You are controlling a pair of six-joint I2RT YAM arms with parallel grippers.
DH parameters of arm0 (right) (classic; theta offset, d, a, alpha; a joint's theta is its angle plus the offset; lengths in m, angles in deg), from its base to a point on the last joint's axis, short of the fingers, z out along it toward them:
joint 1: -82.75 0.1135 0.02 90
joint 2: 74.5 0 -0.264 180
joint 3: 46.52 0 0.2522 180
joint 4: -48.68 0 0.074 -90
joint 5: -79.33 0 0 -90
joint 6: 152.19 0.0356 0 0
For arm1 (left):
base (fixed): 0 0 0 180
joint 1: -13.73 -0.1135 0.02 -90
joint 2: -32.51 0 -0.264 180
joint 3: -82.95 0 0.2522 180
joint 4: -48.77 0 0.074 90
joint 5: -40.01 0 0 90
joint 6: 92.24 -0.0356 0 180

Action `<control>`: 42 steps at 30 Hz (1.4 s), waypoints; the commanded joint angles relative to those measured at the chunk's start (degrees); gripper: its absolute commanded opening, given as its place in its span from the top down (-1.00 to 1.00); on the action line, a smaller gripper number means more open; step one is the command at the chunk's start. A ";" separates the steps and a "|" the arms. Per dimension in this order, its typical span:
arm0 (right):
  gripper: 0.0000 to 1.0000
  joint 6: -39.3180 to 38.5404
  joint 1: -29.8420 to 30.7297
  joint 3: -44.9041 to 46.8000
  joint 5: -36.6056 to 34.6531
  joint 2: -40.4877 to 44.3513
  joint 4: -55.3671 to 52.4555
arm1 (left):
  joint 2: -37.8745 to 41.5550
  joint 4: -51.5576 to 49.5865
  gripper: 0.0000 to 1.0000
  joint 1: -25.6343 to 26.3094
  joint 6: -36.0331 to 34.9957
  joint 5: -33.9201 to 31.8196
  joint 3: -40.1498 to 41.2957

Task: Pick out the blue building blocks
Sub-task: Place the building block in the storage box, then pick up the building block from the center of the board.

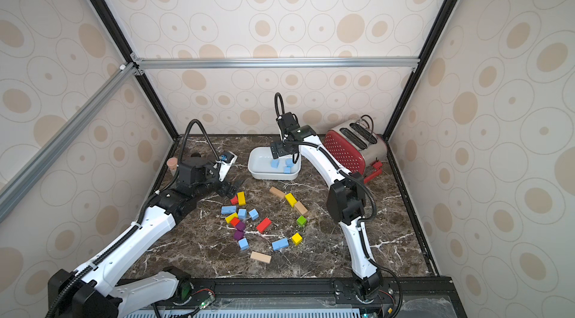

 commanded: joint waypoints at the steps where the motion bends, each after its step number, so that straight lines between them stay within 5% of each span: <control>1: -1.00 -0.94 0.59 1.68 0.86 4.56 -2.49 | 2.48 -3.60 -0.99 -0.32 -2.60 0.82 -2.80; 12: -1.00 -0.45 4.01 13.00 -2.49 17.44 -3.73 | 10.34 -7.16 -0.99 0.17 -0.16 2.19 -1.61; 20: -0.99 2.42 9.55 23.24 -3.19 26.31 -6.43 | 16.46 -8.87 -0.99 5.67 0.56 0.54 3.09; 42: -0.99 21.70 20.64 58.14 0.39 44.86 -2.85 | 25.17 -13.36 -0.99 7.94 3.74 7.24 10.81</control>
